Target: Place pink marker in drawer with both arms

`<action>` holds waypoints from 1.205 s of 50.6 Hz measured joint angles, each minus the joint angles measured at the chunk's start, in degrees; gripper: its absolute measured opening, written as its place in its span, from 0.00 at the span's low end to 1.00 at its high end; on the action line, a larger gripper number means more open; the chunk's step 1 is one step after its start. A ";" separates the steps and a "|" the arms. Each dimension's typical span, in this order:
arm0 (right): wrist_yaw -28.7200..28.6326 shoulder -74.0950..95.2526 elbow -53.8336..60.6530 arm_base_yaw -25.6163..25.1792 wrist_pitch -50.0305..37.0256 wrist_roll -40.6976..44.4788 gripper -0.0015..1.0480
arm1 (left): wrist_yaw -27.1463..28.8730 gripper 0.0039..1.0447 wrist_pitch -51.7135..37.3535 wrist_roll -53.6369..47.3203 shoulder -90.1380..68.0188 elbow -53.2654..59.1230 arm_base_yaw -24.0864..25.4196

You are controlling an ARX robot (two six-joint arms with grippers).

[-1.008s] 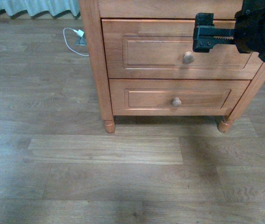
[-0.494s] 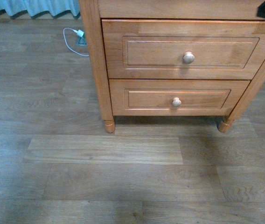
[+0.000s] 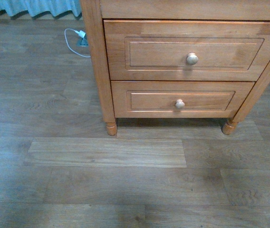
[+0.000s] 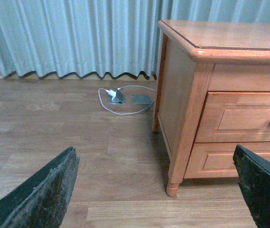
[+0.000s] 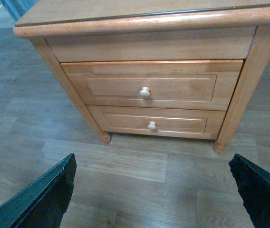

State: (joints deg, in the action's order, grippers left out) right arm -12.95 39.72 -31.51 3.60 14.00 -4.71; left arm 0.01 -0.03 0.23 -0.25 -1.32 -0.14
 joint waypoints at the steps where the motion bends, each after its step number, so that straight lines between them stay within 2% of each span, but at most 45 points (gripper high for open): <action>1: 0.00 -0.13 0.00 0.00 0.02 0.02 0.92 | 0.00 0.94 0.00 0.00 0.00 0.00 0.00; 61: 0.17 -0.31 0.04 -0.15 0.02 0.39 0.92 | 0.00 0.94 0.00 0.00 0.00 0.00 0.00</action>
State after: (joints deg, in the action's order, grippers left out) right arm -12.78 39.42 -31.46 3.44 14.02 -4.32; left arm 0.01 -0.03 0.23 -0.25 -1.32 -0.14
